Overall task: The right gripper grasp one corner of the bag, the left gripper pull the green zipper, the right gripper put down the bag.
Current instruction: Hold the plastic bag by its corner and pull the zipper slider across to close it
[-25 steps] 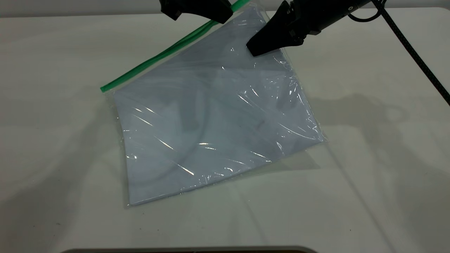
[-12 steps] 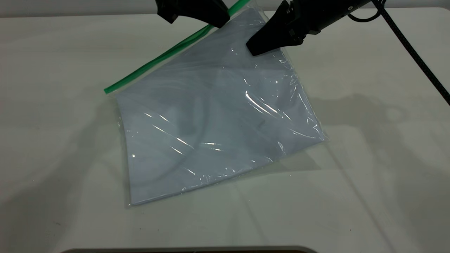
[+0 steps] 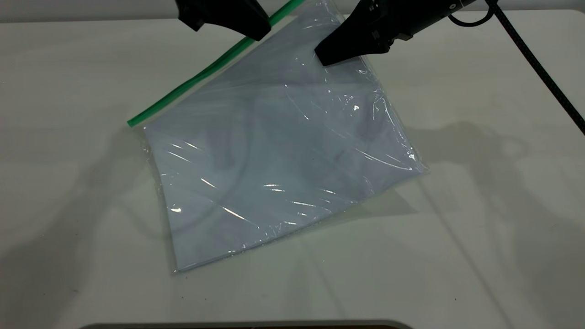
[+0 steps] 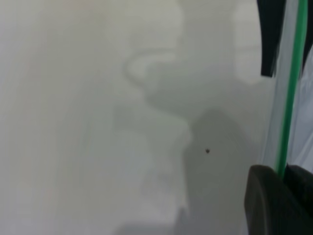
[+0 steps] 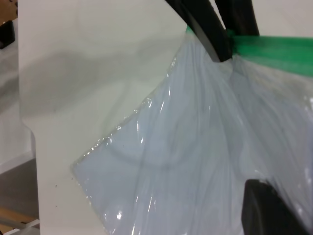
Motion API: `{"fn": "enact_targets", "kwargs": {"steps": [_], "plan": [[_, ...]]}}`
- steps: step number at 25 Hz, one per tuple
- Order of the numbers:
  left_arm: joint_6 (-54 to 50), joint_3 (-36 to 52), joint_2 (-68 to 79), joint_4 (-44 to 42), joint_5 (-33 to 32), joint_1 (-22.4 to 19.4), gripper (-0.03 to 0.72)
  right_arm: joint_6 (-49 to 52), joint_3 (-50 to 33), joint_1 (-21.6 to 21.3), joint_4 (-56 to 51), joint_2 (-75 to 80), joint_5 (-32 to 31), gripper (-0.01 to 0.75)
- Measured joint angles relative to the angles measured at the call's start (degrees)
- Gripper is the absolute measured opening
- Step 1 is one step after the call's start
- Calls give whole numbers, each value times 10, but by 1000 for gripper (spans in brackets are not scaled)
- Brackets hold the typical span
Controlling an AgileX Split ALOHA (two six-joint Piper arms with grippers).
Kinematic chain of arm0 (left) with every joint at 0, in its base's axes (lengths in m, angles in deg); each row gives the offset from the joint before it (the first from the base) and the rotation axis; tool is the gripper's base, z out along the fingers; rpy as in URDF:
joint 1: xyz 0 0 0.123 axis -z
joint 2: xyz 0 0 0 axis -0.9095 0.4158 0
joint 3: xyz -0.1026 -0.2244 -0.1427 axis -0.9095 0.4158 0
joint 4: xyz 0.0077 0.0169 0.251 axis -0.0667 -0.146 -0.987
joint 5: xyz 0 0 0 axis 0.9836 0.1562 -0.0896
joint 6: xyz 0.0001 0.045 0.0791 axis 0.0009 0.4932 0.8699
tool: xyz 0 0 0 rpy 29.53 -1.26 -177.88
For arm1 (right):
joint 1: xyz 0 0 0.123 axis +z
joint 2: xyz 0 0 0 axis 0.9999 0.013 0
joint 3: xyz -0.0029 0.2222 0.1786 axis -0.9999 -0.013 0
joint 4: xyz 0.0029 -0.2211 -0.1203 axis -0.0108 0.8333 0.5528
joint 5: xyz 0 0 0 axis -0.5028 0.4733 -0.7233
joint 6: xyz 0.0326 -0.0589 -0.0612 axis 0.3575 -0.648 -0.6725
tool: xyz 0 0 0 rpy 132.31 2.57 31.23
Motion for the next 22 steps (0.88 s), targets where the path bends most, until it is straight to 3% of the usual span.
{"fn": "enact_targets", "kwargs": {"steps": [9, 22], "plan": [[-26, 0, 11, -29, -5, -11, 56, 6, 3, -3, 3, 0, -1, 36], [-68, -1, 27, -84, -4, -36, 56, 23, 19, -55, 13, 0, -25, 36]]}}
